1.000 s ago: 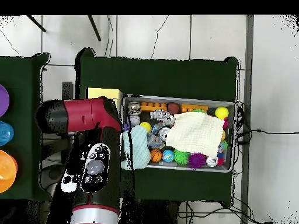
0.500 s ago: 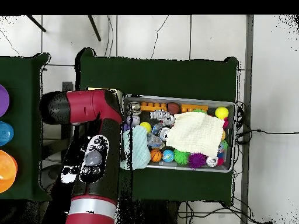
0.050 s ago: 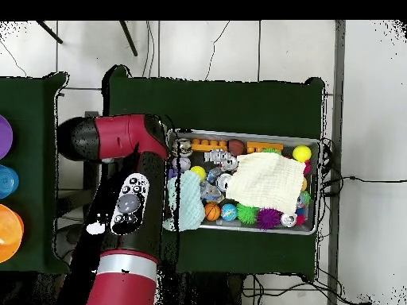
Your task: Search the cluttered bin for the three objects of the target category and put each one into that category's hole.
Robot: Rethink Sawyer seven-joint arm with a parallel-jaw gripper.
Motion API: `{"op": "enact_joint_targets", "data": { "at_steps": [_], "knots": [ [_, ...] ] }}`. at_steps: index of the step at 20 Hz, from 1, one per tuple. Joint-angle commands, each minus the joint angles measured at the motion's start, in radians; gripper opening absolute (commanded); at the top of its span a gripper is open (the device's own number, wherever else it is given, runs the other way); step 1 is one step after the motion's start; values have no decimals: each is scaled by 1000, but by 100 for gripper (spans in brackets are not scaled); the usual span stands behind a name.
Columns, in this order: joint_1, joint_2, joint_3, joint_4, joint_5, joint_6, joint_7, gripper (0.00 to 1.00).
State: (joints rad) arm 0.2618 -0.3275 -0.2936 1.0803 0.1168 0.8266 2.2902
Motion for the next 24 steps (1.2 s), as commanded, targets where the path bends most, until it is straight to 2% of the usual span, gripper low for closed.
{"op": "enact_joint_targets", "data": {
  "at_steps": [1, 3, 6, 9, 13, 18, 21, 24],
  "knots": [
    [-52, 110, 22, -101, -13, 60, 126, 100],
    [-46, 117, 10, -121, -16, 101, 133, 100],
    [-40, 122, -18, -138, 3, 141, 200, 100],
    [-45, 114, -6, -136, 16, 156, 193, 100],
    [-45, 60, 17, -80, 35, 168, 173, 100],
    [-65, -45, 54, -5, 77, 164, 132, 100],
    [-67, -68, 62, 1, 95, 176, 129, 100],
    [-66, -86, 71, 51, 110, 124, 130, 100]
  ]
}}
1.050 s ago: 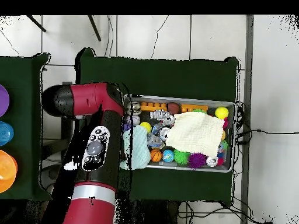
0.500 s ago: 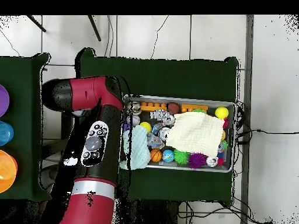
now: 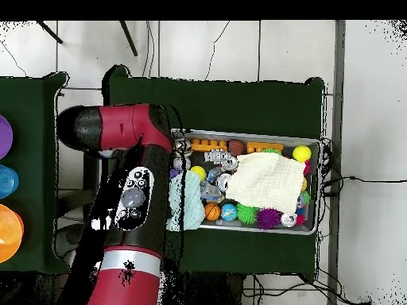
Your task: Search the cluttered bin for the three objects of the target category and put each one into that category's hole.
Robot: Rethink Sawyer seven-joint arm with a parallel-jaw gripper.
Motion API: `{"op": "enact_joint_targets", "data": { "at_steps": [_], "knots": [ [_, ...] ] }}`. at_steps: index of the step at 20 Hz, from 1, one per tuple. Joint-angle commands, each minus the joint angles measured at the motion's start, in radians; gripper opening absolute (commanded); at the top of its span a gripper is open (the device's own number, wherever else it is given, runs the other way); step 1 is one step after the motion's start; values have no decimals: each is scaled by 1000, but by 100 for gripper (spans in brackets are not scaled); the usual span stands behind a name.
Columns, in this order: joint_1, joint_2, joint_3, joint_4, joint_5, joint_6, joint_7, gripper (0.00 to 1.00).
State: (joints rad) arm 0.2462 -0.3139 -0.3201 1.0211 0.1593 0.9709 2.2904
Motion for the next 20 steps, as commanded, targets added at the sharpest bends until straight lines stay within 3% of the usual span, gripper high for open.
{"op": "enact_joint_targets", "data": {
  "at_steps": [1, 15, 16, 20],
  "knots": [
    [-44, -102, 87, 112, 64, -40, 137, 100],
    [-28, -117, 58, 152, 33, -119, 146, 100],
    [-20, -118, 48, 150, 20, -128, 147, 0],
    [11, -92, -9, 114, 8, -101, 221, 0]
  ]
}}
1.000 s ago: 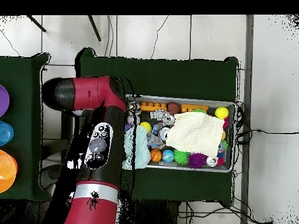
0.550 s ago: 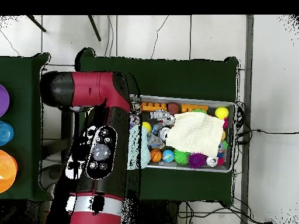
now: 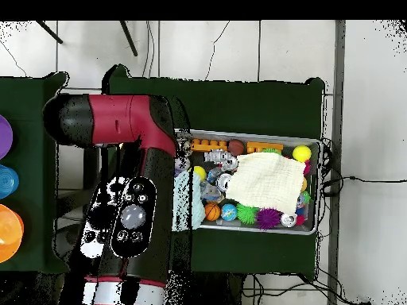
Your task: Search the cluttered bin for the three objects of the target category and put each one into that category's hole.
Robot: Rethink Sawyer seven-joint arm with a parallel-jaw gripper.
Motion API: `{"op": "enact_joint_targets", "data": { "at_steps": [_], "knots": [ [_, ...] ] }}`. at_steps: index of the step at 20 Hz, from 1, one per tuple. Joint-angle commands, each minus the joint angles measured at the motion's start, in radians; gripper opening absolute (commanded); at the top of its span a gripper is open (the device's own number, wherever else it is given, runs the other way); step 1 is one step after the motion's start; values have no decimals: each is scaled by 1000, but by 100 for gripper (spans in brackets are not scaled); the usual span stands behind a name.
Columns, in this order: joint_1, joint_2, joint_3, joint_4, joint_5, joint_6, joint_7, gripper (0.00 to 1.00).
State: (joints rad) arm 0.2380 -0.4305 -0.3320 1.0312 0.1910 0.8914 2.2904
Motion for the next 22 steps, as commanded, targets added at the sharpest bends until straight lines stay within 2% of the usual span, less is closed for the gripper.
{"op": "enact_joint_targets", "data": {
  "at_steps": [1, 4, 12, 16, 22],
  "knots": [
    [20, 27, -1, 103, -18, 15, 223, 0],
    [18, 49, 7, 102, -1, 37, 224, 0],
    [20, 77, 29, 183, 17, -30, 228, 0],
    [17, 100, 23, 186, 8, -78, 231, 0],
    [23, 111, -20, 171, -16, -70, 225, 0]
  ]
}}
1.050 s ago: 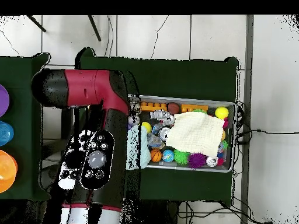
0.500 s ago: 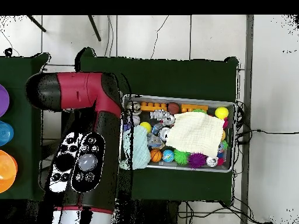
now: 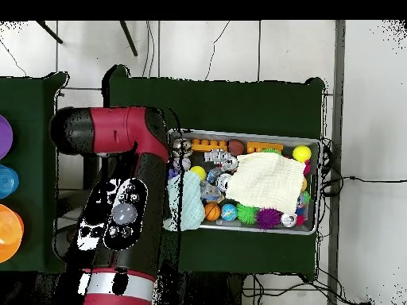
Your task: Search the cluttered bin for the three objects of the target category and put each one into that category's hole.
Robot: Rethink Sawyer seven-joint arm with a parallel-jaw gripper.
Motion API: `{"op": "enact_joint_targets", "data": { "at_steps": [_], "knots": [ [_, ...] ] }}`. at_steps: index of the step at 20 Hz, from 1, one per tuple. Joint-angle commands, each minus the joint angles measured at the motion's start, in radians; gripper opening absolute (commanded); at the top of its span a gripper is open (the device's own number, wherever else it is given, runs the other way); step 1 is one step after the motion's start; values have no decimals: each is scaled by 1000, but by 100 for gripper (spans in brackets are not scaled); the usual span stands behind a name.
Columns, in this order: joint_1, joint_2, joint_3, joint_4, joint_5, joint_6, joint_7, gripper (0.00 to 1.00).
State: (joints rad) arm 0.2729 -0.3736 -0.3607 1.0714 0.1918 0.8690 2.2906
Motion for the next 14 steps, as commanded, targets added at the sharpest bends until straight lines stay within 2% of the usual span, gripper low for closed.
{"op": "enact_joint_targets", "data": {
  "at_steps": [1, 7, 11, 14],
  "knots": [
    [-15, 54, 10, 131, -15, -44, 217, 0],
    [-23, 58, 56, 176, 15, -58, 191, 0],
    [-38, 68, 100, 196, 40, 0, 160, 0],
    [-39, 70, 120, 216, 59, -43, 169, 0]
  ]
}}
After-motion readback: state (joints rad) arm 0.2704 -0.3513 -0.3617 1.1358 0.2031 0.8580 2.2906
